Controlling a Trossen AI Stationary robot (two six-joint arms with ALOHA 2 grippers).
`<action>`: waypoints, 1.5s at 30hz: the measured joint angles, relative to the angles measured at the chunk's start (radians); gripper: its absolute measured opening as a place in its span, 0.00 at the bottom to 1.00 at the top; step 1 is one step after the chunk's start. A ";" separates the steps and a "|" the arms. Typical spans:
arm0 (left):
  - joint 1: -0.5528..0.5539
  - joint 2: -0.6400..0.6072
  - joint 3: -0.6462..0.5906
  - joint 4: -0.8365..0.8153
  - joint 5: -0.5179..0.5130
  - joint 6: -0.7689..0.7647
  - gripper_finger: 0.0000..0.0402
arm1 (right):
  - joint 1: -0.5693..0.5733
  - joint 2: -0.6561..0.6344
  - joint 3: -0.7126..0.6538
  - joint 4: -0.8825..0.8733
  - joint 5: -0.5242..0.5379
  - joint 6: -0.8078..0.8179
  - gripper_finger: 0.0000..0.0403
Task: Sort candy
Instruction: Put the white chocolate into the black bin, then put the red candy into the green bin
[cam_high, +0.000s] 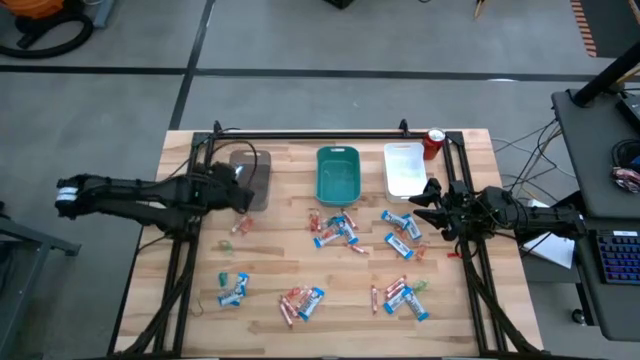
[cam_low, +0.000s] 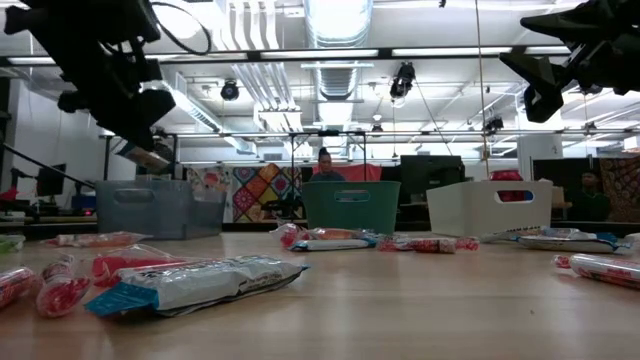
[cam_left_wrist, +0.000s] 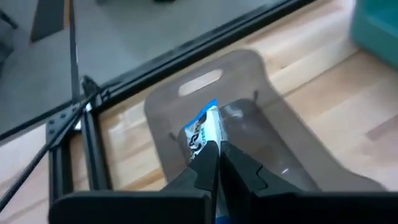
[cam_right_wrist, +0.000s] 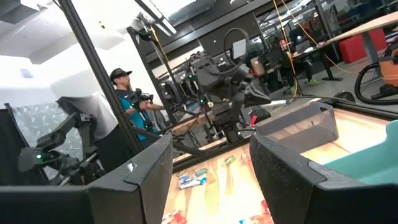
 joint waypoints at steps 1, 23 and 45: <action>0.014 -0.001 0.002 -0.001 0.008 0.023 0.00 | 0.000 0.000 0.000 0.000 0.000 0.003 0.51; -0.142 -0.128 0.068 0.468 0.283 0.556 0.16 | 0.000 0.001 0.000 0.000 0.118 0.264 0.51; -0.330 -0.094 -0.077 0.670 0.435 0.501 0.16 | 0.022 0.668 0.442 -0.517 0.187 0.416 0.51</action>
